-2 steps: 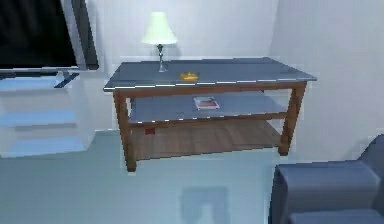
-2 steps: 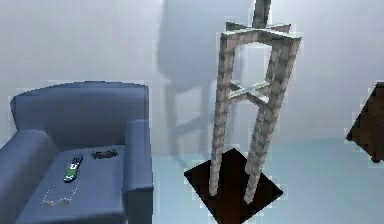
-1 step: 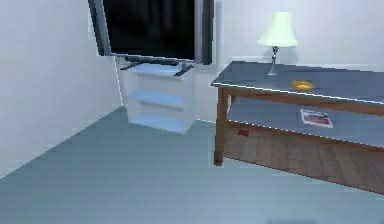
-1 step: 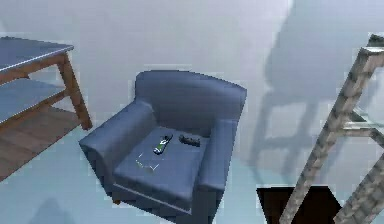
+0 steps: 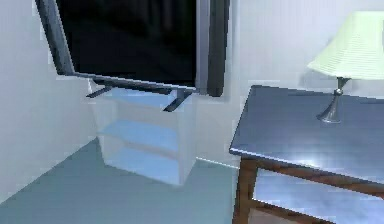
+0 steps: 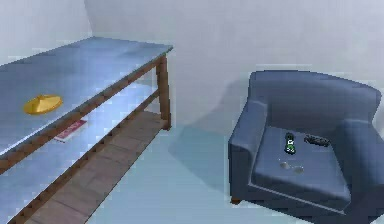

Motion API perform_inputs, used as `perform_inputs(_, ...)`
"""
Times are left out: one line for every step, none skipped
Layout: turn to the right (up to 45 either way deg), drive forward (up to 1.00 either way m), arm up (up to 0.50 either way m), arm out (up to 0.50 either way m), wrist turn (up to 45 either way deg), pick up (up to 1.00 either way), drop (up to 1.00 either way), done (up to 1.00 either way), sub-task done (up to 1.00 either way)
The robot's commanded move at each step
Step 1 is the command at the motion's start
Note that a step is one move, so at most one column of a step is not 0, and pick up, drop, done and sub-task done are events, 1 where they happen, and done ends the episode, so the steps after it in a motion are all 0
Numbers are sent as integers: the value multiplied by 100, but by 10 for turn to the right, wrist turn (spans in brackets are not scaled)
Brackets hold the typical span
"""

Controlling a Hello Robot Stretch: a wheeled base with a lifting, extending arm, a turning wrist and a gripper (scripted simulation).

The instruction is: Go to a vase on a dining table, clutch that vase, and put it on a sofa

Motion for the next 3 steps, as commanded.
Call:
perform_inputs(-360,0,0,0,0,0,0,0,0)
perform_inputs(0,5,0,0,0,0,0,0,0)
perform_inputs(450,0,0,0,0,0,0,0,0)
